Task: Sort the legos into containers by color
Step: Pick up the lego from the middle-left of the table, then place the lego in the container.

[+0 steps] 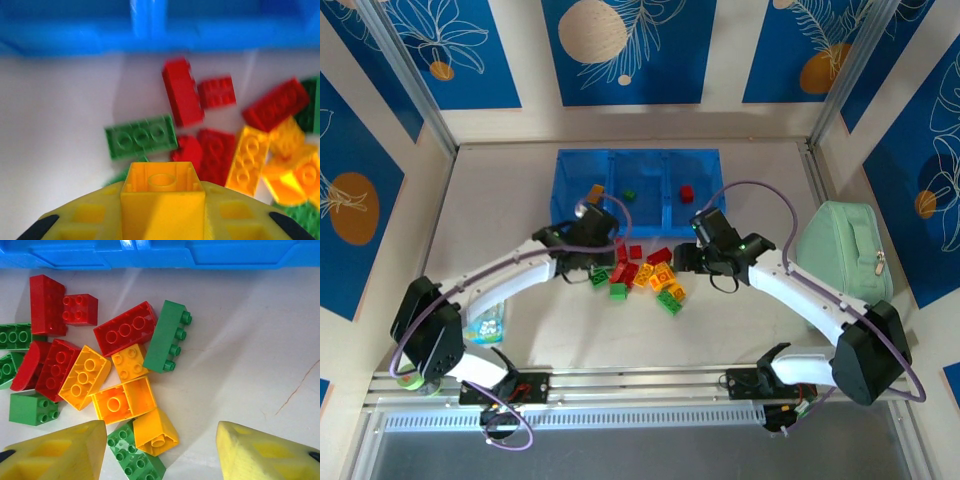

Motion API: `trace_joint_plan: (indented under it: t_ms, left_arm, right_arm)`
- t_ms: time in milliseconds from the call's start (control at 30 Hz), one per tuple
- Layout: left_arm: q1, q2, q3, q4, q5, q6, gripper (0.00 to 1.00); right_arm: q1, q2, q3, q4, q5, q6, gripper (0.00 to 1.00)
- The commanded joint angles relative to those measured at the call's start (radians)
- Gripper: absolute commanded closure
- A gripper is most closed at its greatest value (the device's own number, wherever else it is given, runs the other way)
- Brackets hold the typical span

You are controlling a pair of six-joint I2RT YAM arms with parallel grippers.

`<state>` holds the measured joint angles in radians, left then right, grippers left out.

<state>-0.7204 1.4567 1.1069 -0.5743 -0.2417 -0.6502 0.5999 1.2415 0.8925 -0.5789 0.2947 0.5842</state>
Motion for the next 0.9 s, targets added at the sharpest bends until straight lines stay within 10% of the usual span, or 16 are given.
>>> trace_joint_plan:
  t_ms: [0,733,867]
  left_arm:
    - [0.101,0.01,0.095,0.02,0.034,0.106,0.73]
    - [0.389,0.53,0.637,-0.03,0.107,0.291,0.69]
    - [0.393,0.575,0.765,-0.117,0.1,0.317,0.3]
  right_arm:
    - [-0.005,-0.04,-0.019,-0.007,-0.008,0.017,0.4]
    - [-0.012,-0.089,-0.002,-0.045,0.0,0.006,0.4]
    - [-0.011,-0.095,0.001,-0.053,-0.009,0.01,0.39]
